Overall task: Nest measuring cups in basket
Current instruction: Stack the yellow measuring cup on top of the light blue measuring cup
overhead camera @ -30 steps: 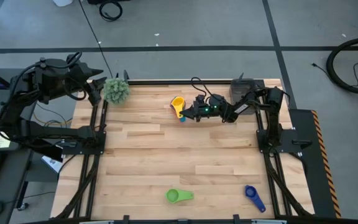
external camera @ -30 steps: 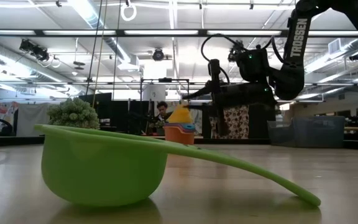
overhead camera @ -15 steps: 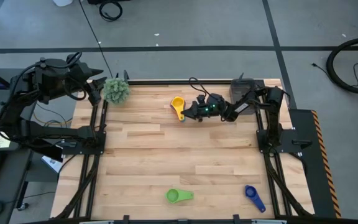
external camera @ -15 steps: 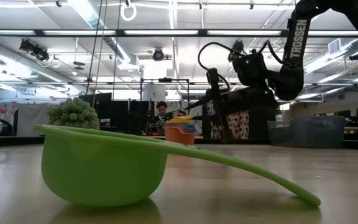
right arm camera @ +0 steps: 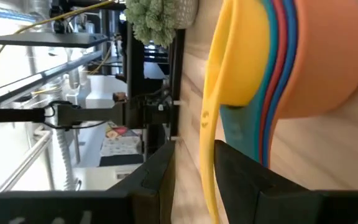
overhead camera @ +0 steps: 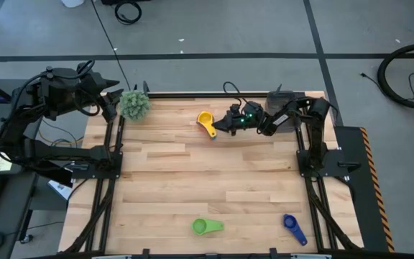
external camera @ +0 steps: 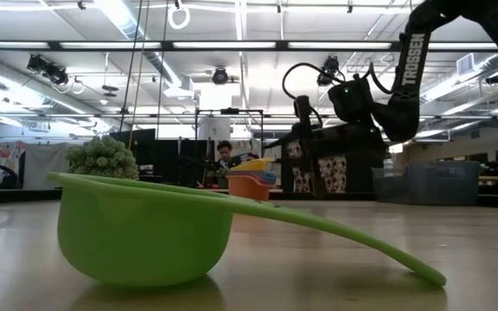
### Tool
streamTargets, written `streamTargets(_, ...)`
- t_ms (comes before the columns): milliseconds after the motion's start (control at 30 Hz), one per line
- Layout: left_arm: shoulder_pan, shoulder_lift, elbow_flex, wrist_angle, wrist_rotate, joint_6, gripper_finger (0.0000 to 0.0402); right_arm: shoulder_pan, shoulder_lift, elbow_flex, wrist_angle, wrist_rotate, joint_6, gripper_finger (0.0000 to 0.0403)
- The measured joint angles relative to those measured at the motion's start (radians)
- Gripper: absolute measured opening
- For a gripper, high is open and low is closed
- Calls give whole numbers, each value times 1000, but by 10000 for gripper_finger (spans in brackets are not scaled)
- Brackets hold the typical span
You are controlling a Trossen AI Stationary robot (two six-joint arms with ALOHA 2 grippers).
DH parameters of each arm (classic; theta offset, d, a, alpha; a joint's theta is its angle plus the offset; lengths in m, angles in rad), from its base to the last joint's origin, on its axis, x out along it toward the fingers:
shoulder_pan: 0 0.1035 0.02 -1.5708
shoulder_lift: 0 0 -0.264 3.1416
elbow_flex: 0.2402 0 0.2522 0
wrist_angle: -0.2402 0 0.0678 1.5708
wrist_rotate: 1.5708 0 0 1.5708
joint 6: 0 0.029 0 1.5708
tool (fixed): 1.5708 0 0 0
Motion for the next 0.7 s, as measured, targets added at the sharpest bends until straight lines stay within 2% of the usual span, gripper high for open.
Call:
streamTargets(233, 0, 0, 0, 0, 0, 0, 137, -25, 0, 0, -1, -61, 77, 114)
streamTargets(400, 0, 0, 0, 0, 0, 0, 137, -25, 0, 0, -24, -51, 94, 114)
streamTargets(567, 0, 0, 0, 0, 0, 0, 137, -25, 0, 0, -122, -12, 52, 114)
streamTargets(700, 0, 0, 0, 0, 0, 0, 137, -25, 0, 0, -126, 19, 31, 114)
